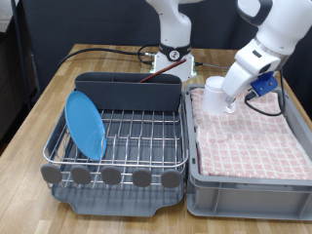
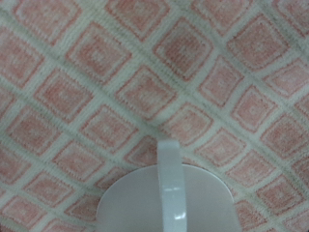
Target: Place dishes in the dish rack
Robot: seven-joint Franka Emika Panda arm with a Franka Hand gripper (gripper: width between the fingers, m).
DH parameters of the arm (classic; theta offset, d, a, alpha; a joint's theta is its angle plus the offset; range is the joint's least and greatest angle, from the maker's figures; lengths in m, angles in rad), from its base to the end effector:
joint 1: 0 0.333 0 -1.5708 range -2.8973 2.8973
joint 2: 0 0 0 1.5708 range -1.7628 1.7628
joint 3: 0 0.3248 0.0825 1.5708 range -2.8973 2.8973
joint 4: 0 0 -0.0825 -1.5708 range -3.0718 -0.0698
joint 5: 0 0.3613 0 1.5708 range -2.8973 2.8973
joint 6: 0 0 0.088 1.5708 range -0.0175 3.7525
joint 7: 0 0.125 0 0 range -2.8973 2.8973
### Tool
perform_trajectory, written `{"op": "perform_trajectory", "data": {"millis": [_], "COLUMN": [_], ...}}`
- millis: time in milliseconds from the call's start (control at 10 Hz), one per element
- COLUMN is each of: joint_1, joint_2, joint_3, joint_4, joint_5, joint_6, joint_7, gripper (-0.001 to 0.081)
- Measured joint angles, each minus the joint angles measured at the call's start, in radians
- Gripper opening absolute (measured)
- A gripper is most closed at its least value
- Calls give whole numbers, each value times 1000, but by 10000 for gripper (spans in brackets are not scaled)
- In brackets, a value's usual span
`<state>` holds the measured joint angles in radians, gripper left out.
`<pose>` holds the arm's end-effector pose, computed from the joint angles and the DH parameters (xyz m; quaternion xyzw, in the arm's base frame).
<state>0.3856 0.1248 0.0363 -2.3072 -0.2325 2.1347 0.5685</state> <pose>0.4334 0.1798 0.2804 0.9854 0.0039 -0.0886 0.1451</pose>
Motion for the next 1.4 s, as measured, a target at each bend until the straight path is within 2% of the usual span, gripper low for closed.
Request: {"op": "perform_trajectory", "data": {"millis": [400, 1000, 1100, 1200, 1300, 1400], "joint_1": [0, -1, -1, -1, -1, -1], "joint_2": [38, 60, 60, 61, 61, 61], "joint_3": [-2, -11, -12, -12, -13, -13], "joint_4": [6, -2, -6, -9, -12, -16], "joint_5": [-9, -14, -14, -15, -15, -15], "joint_6": [0, 7, 9, 10, 11, 13], "joint_7": [7, 7, 7, 7, 7, 7], "gripper": [802, 790, 617, 617, 453, 453]}}
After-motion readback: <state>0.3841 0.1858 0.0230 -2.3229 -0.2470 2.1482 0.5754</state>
